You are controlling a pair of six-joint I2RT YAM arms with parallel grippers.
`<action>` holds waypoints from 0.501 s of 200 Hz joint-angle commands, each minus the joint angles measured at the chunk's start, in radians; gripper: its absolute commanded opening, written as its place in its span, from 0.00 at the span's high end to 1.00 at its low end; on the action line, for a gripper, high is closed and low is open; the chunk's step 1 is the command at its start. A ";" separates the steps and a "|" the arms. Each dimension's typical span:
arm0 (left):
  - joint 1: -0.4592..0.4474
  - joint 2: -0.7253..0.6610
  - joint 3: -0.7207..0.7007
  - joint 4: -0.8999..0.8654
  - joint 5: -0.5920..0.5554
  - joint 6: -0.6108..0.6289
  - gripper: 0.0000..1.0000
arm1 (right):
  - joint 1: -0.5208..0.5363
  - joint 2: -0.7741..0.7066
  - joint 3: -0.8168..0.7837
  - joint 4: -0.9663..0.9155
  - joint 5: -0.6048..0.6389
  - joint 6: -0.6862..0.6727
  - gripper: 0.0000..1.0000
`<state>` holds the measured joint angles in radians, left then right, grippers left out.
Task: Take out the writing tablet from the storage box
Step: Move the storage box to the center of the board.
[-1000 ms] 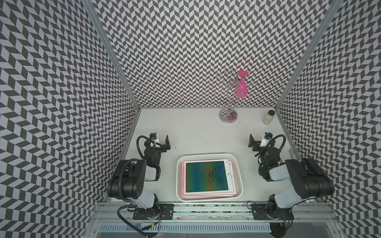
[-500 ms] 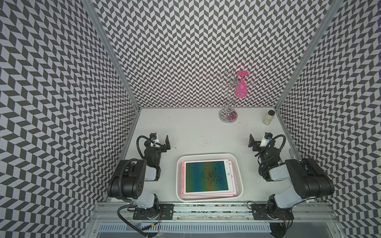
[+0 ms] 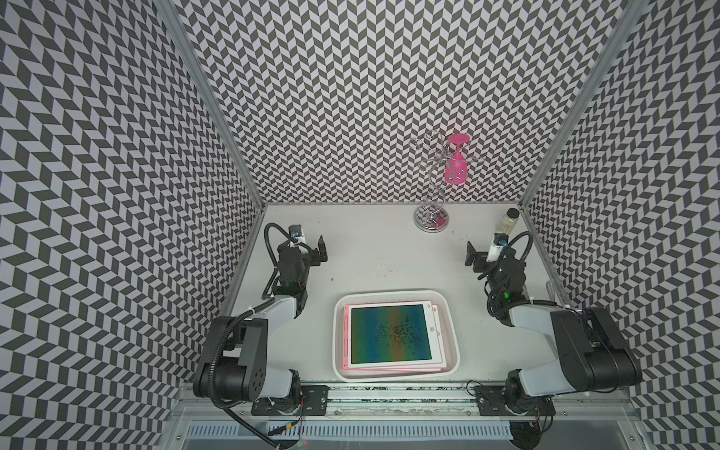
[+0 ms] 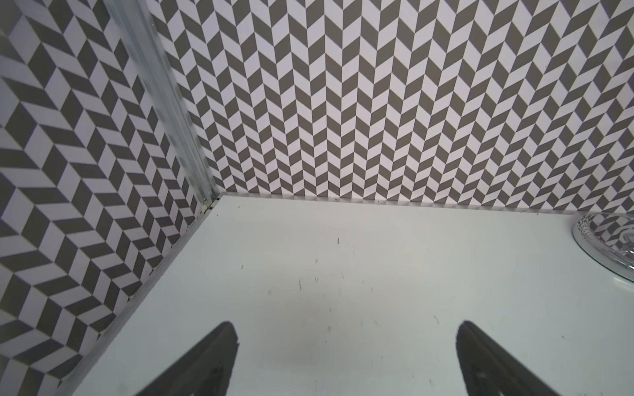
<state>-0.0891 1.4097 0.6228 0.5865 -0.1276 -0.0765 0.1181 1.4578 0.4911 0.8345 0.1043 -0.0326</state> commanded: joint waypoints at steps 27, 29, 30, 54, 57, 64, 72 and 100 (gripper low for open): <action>-0.111 -0.010 0.078 -0.403 0.010 -0.171 0.01 | 0.042 0.011 0.261 -0.584 -0.129 0.199 0.01; -0.118 -0.009 0.080 -0.415 0.005 -0.174 0.01 | 0.042 0.016 0.269 -0.600 -0.140 0.204 0.01; -0.121 -0.010 0.080 -0.419 0.001 -0.175 0.01 | 0.043 0.017 0.272 -0.608 -0.143 0.209 0.01; -0.184 -0.056 0.071 -0.509 0.008 -0.236 0.00 | 0.050 0.029 0.306 -0.750 -0.255 0.279 0.01; -0.190 -0.064 0.067 -0.518 0.017 -0.245 0.01 | 0.051 0.027 0.304 -0.761 -0.269 0.285 0.01; -0.199 -0.085 0.056 -0.535 0.044 -0.263 0.01 | 0.051 0.014 0.294 -0.779 -0.298 0.298 0.01; -0.209 -0.112 0.043 -0.557 0.070 -0.284 0.01 | 0.054 -0.006 0.273 -0.790 -0.321 0.311 0.01; -0.223 -0.206 -0.010 -0.638 0.096 -0.339 0.01 | 0.063 -0.092 0.213 -0.828 -0.376 0.337 0.01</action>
<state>-0.3054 1.2751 0.6460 0.0708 -0.0677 -0.3294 0.1703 1.4487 0.7425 0.0921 -0.1730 0.2424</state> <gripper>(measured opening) 0.995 0.992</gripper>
